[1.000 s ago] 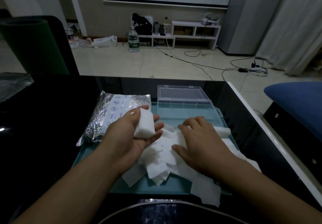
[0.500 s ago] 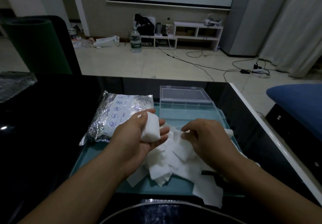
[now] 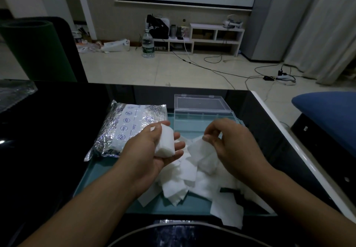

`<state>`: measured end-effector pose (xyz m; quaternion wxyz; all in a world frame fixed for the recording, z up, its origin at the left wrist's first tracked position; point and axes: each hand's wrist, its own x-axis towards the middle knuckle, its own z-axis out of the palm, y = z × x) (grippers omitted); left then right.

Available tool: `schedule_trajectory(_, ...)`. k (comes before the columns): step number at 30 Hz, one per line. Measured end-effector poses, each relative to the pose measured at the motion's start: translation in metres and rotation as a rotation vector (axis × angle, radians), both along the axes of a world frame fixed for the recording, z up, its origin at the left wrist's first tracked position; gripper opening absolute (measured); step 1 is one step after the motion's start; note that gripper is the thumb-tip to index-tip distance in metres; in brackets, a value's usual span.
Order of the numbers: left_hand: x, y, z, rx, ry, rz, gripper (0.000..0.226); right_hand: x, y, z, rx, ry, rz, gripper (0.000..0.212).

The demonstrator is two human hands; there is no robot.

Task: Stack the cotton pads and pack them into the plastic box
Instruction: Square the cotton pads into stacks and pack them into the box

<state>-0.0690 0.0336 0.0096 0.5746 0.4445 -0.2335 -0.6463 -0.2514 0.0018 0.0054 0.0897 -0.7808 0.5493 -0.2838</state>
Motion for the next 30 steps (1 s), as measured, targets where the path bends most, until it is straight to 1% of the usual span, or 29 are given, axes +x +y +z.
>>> schedule_trajectory(2,0.000,0.000,0.001,-0.004,-0.018,-0.002,0.026,-0.003,-0.001,0.003,-0.017,-0.047,0.020,0.004)
schedule_trajectory(6,0.000,0.001,0.001,-0.015,-0.058,0.008,0.026,-0.012,-0.003,0.011,0.083,-0.187,0.067,0.021)
schedule_trajectory(8,0.000,0.001,0.000,-0.016,-0.075,0.014,0.026,-0.017,-0.005,0.011,0.105,-0.198,0.044,0.019)
schedule_trajectory(9,-0.001,0.001,0.000,-0.015,-0.079,0.015,0.025,-0.019,-0.006,0.009,0.112,-0.153,0.019,0.013)
schedule_trajectory(11,-0.001,0.002,0.000,-0.013,-0.089,0.013,0.026,-0.021,-0.007,0.005,0.106,0.014,-0.032,0.005)
schedule_trajectory(14,-0.001,0.002,-0.001,-0.012,-0.104,0.009,0.026,-0.020,-0.006,0.004,0.085,0.219,-0.061,0.007)
schedule_trajectory(20,-0.001,0.001,-0.002,-0.005,-0.117,0.002,0.026,-0.022,-0.005,0.008,-0.020,0.350,-0.097,0.011)
schedule_trajectory(21,-0.001,0.001,-0.001,-0.003,-0.117,0.003,0.026,-0.023,-0.005,0.009,-0.005,0.294,-0.099,0.011)
schedule_trajectory(23,-0.002,0.001,-0.001,-0.001,-0.116,0.007,0.026,-0.024,-0.006,0.013,0.099,0.043,-0.095,0.007)
schedule_trajectory(25,-0.002,0.002,0.000,-0.001,-0.114,0.005,0.026,-0.023,-0.006,0.018,0.203,-0.190,-0.062,0.014)
schedule_trajectory(27,-0.003,0.003,0.000,0.001,-0.110,-0.003,0.026,-0.022,-0.005,0.021,0.274,-0.308,-0.009,0.018)
schedule_trajectory(30,-0.005,0.004,0.002,0.012,-0.101,-0.027,0.026,-0.019,0.001,0.024,0.292,-0.376,0.101,0.015)
